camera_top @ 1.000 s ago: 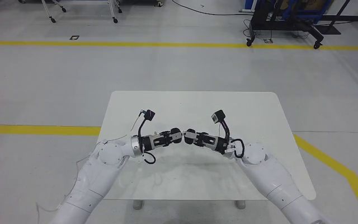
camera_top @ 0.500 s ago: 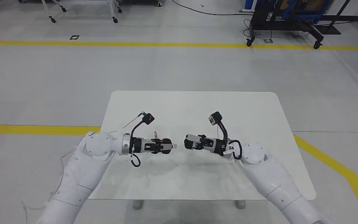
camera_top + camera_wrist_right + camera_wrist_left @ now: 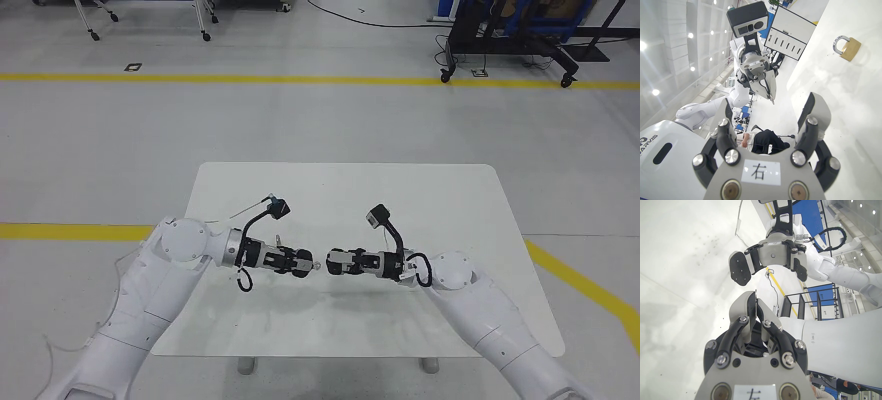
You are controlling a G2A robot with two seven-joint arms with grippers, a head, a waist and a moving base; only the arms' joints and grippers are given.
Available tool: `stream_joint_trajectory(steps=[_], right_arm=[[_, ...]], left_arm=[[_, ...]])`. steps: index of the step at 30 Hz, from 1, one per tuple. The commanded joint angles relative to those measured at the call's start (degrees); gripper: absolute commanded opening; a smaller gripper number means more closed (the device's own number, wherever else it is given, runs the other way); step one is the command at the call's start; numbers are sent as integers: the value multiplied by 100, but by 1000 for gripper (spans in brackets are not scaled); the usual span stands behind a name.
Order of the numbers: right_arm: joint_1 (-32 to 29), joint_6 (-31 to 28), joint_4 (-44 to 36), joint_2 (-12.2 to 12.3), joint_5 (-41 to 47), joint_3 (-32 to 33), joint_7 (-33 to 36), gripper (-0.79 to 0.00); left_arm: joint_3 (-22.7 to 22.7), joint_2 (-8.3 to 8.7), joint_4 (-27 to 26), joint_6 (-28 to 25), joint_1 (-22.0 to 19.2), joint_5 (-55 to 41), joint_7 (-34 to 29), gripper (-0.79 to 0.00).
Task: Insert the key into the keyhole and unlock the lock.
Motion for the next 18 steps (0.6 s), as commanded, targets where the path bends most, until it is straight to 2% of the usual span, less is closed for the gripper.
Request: stream_joint_trajectory(steps=[1,3,7,9,15,18], right_arm=[[7,12,6,-2,-11,-2,20,-514],[13,33,11,-5,-10,-9,51,-622],[24,62,18,-11,-60,-16,55,-668],[27,79,20,-13,-80,-17,49,-773],[34,120,27,-20,-96,-26,93,-736],[35,131,34,-24,-90,-26,96,-668]], left_arm=[[40,-4,14,-2,-15,7,43,-785],[67,-4,24,-11,-28,3,73,-785],[136,-5,13,-23,-32,10,110,-785],[168,-4,2,-39,-29,18,129,-785],[224,-1,-4,-48,-64,-19,184,-785],[246,1,0,-42,-97,-36,192,-785]])
